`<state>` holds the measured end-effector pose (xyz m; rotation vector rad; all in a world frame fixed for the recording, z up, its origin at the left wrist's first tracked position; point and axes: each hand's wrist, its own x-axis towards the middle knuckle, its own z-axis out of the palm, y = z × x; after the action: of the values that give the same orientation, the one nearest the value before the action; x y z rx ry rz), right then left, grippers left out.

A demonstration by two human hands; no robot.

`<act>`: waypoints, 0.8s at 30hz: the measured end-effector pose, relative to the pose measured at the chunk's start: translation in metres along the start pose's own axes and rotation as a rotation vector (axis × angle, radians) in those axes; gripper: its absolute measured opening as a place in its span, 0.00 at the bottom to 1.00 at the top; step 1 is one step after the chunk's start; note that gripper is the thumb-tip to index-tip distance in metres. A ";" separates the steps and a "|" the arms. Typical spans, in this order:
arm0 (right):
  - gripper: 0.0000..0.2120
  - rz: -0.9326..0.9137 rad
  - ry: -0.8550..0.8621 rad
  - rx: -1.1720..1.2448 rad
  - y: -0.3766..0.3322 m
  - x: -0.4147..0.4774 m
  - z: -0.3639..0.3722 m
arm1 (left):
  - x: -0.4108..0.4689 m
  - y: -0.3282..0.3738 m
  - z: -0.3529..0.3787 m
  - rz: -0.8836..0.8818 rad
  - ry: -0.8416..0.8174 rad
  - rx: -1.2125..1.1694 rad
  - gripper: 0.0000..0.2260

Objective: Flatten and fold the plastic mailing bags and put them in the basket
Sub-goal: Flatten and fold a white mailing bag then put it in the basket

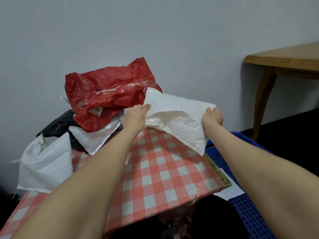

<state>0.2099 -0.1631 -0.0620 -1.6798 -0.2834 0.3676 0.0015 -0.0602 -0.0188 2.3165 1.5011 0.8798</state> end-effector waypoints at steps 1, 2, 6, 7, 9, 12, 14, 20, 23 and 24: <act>0.19 0.002 -0.003 -0.005 0.001 0.001 0.001 | 0.000 -0.001 -0.002 0.024 0.005 0.042 0.20; 0.20 0.004 -0.005 -0.008 0.002 0.002 0.001 | 0.001 -0.002 -0.003 0.047 0.003 0.073 0.21; 0.20 -0.012 -0.005 -0.022 0.005 0.006 -0.002 | 0.003 -0.002 -0.007 0.106 -0.028 0.167 0.21; 0.19 -0.022 -0.005 -0.036 0.005 0.008 -0.003 | 0.003 -0.003 -0.008 0.125 -0.031 0.188 0.22; 0.18 -0.038 -0.002 -0.079 0.006 0.011 -0.005 | 0.003 -0.007 -0.010 0.170 -0.024 0.223 0.21; 0.12 -0.042 0.002 -0.088 0.012 0.016 -0.004 | 0.004 -0.011 -0.012 0.178 -0.035 0.247 0.22; 0.10 -0.029 0.001 -0.053 0.013 0.017 -0.002 | 0.006 -0.010 -0.012 0.117 -0.070 0.224 0.25; 0.11 -0.032 -0.002 -0.017 0.017 0.012 0.004 | 0.016 -0.015 -0.007 -0.196 -0.300 -0.169 0.35; 0.16 -0.042 -0.020 -0.018 0.017 0.006 0.007 | 0.009 -0.012 0.002 -0.207 -0.174 -0.195 0.30; 0.16 -0.039 -0.018 -0.020 0.018 0.005 0.008 | 0.006 -0.011 0.005 -0.206 -0.121 -0.186 0.27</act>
<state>0.2108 -0.1560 -0.0810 -1.6894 -0.3334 0.3517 -0.0023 -0.0491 -0.0259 2.0045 1.5055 0.7743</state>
